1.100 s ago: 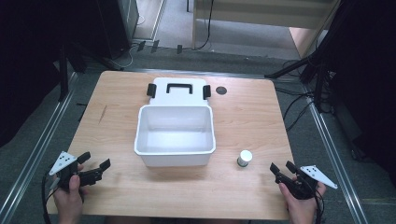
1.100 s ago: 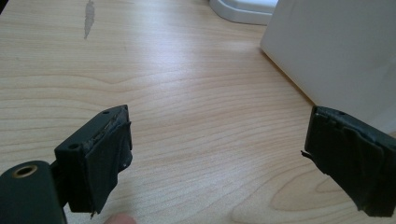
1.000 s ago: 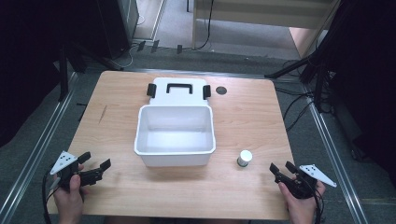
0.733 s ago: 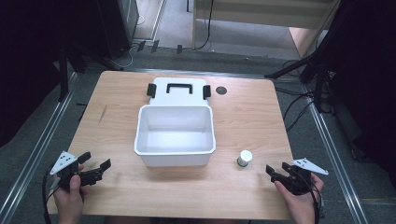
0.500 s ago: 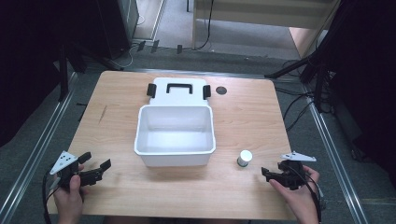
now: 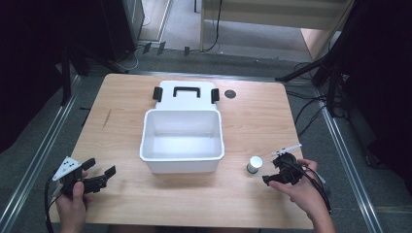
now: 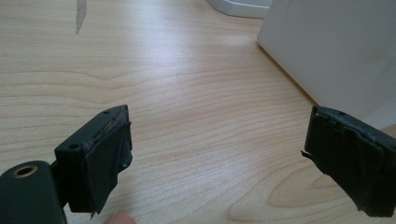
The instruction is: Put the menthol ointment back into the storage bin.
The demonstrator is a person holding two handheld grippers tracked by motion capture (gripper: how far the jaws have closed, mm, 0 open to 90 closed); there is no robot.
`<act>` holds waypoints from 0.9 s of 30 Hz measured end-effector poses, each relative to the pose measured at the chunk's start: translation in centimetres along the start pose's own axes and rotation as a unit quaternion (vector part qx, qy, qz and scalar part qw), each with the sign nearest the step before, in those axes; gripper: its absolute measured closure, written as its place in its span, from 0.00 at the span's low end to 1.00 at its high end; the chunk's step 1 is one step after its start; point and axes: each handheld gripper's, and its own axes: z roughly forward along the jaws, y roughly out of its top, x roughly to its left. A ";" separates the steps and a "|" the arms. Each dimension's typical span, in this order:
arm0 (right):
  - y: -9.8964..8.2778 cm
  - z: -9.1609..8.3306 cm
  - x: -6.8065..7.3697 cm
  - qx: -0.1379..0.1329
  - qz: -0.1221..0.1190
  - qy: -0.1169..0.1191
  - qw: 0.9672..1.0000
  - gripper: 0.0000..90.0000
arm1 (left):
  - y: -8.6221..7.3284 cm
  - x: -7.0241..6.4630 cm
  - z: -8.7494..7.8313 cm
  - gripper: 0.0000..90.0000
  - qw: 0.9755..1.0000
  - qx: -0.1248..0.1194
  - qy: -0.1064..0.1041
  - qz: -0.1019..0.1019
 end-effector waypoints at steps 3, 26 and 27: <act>0.9 0.2 0.3 0.028 -0.014 0.003 1.000 0.31 | 0.0 0.0 0.0 0.09 1.000 0.002 0.000 0.000; 6.6 0.5 2.4 0.092 -0.025 0.008 0.995 0.38 | 0.0 0.0 0.1 0.09 1.000 0.005 -0.003 -0.001; 7.0 0.8 2.5 0.091 -0.020 0.010 0.996 0.40 | 0.1 0.0 0.1 0.09 1.000 0.005 -0.004 -0.001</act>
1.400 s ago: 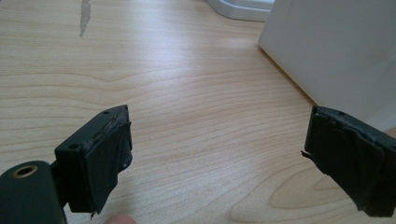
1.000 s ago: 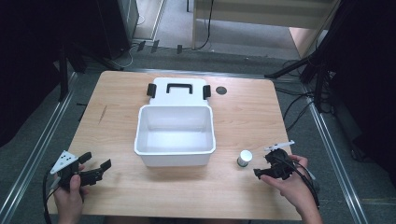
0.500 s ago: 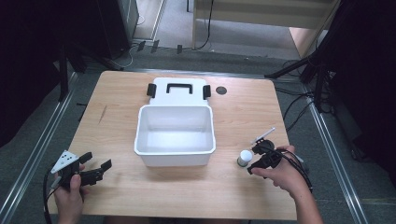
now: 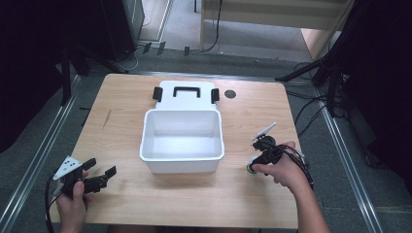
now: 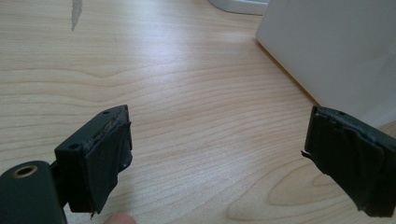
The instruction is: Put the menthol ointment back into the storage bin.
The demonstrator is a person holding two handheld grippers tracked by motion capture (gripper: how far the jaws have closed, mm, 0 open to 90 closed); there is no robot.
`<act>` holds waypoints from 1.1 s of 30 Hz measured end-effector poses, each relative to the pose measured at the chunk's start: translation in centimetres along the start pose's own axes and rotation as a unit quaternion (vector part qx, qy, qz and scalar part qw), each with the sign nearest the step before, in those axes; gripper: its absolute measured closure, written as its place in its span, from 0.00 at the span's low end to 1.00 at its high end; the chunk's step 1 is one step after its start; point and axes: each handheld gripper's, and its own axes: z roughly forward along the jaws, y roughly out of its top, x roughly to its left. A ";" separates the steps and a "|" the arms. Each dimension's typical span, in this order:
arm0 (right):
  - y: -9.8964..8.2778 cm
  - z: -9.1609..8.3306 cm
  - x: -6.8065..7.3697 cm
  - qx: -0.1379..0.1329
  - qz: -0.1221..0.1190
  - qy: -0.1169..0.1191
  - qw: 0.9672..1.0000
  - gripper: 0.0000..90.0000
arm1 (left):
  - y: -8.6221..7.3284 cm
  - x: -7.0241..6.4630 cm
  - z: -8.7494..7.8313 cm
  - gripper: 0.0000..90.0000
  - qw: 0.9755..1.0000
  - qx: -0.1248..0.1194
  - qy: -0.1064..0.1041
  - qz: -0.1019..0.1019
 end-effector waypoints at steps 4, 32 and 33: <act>0.5 0.4 0.2 0.001 0.002 0.001 1.000 0.46 | 0.0 0.0 0.0 0.09 1.000 0.001 0.000 0.001; 2.8 -5.2 1.1 -0.013 -0.014 0.019 1.000 0.57 | 0.0 0.0 0.1 0.09 1.000 0.002 -0.002 0.001; 3.0 -5.6 1.2 -0.012 -0.014 0.020 1.000 0.57 | 0.0 0.0 0.1 0.09 1.000 0.004 -0.001 0.001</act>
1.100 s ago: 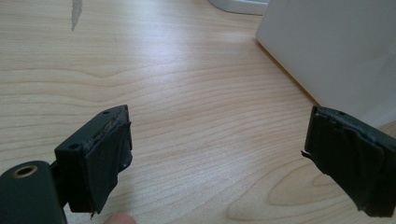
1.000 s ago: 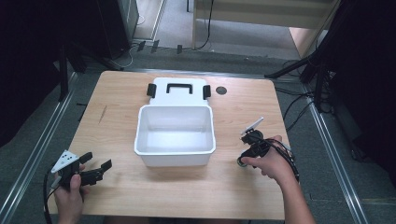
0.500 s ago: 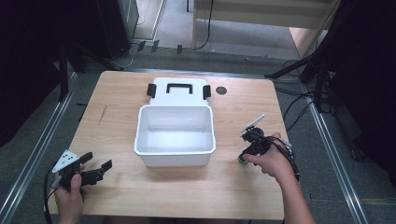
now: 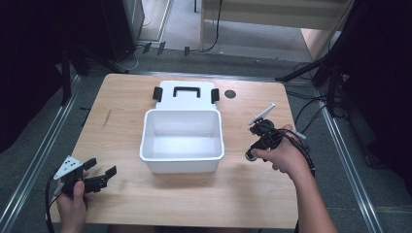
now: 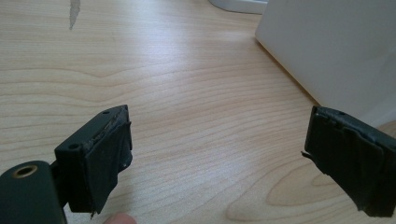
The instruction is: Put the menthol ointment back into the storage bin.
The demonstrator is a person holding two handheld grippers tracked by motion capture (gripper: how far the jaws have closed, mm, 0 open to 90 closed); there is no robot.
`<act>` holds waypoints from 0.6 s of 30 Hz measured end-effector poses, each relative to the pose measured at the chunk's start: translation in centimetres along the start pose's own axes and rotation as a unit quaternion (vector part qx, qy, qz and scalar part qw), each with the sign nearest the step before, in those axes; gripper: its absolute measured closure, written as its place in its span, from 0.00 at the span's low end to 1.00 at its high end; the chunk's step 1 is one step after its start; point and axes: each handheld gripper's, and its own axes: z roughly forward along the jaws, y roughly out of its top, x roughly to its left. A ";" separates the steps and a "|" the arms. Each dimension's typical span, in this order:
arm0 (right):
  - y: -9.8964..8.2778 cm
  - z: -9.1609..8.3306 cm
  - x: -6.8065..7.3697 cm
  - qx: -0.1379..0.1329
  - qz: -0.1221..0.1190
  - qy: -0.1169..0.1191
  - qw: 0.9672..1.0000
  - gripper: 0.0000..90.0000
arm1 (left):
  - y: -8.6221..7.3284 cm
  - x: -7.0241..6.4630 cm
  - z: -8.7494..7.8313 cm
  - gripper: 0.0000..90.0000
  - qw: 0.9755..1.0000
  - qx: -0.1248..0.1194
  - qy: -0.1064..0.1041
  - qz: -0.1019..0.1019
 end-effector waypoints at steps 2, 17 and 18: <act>0.5 -0.7 0.2 0.000 -0.003 0.005 1.000 0.57 | 0.0 0.0 0.0 0.09 1.000 -0.001 0.000 0.000; 4.1 -5.2 2.8 -0.003 -0.040 -0.003 0.999 0.57 | 0.0 0.1 0.0 0.09 1.000 -0.003 -0.001 -0.002; 4.4 -5.5 3.0 -0.001 -0.042 -0.006 0.999 0.57 | 0.0 0.1 0.0 0.09 1.000 -0.004 -0.002 -0.003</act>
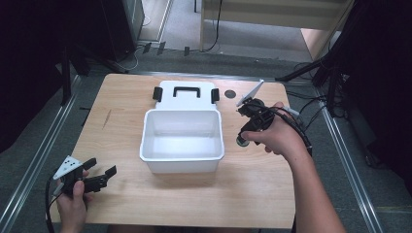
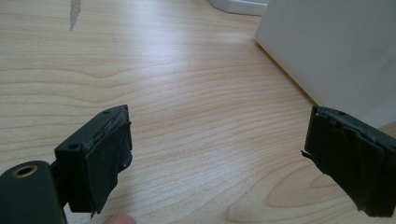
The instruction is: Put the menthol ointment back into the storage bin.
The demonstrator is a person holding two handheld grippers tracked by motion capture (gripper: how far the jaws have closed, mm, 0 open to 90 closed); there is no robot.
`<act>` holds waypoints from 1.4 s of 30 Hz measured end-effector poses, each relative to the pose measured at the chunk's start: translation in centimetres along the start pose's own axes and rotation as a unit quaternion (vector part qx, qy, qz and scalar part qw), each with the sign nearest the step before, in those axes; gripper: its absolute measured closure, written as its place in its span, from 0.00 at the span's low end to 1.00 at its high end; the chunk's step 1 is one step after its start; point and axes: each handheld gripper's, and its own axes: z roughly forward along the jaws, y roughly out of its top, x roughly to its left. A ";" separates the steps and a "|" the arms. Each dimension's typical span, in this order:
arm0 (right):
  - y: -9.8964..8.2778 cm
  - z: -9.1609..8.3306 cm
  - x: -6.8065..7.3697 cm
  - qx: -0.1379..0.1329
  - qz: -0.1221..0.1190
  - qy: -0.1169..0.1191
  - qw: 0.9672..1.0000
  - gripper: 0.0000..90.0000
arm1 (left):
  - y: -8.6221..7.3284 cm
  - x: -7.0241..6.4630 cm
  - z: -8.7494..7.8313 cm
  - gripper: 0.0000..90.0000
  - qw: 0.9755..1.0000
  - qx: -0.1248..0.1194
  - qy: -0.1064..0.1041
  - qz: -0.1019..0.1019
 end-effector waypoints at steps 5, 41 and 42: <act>1.4 -1.5 1.2 0.000 -0.015 -0.001 1.000 0.57 | 0.0 0.0 0.0 0.09 1.000 -0.001 -0.001 -0.003; 7.2 2.8 6.9 0.001 -0.091 0.033 0.995 0.57 | 0.1 0.0 0.1 0.09 1.000 -0.001 -0.002 -0.003; 7.1 3.2 6.9 0.003 -0.099 0.030 0.995 0.57 | 0.1 0.0 0.1 0.09 1.000 0.000 -0.002 -0.003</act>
